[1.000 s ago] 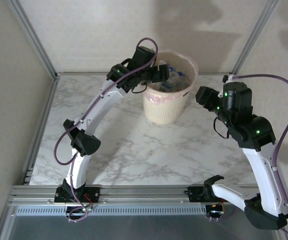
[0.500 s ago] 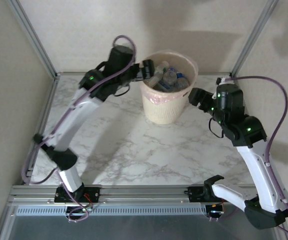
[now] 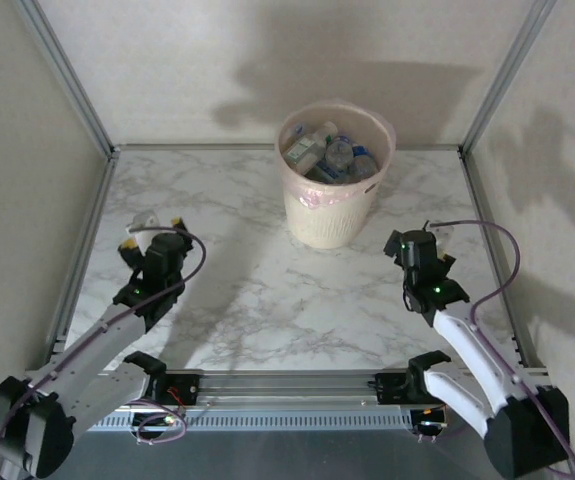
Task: Put the plastic bottles in the bin
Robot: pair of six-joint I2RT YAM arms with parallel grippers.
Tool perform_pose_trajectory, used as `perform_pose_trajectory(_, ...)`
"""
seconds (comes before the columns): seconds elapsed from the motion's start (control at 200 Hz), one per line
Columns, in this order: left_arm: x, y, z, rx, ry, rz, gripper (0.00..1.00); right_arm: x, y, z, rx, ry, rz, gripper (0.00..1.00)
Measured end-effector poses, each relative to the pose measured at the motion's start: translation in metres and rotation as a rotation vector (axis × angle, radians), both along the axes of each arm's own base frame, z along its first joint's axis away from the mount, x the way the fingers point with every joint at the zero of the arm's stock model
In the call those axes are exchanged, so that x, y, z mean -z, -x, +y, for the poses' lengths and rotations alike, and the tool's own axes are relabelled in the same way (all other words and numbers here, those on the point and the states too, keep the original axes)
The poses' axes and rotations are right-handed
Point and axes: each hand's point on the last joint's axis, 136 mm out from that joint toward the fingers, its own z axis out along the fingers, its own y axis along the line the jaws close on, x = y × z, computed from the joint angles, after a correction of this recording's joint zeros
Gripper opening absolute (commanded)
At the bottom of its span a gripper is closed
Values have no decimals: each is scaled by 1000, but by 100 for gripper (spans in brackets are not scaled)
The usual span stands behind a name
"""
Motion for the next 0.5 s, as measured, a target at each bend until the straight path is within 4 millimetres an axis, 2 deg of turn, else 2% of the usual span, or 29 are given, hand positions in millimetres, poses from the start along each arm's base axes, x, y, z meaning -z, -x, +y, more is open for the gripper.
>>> perform_pose_trajectory(0.055, 17, 6, 19, -64, -26, 20, 100, 12, -4, -17, 61, 49, 4, 99)
perform_pose_trajectory(0.16, 31, 10, 40, -134, -53, -1, 100, 34, -1, -45, 153, 157, 8, 99)
perform_pose_trajectory(0.385, 73, 16, 66, -180, -68, 15, 99, 53, 6, -84, 277, 227, -57, 99)
perform_pose_trajectory(0.501, 75, 5, 66, -154, -44, -24, 99, 64, 3, -93, 284, 222, -67, 99)
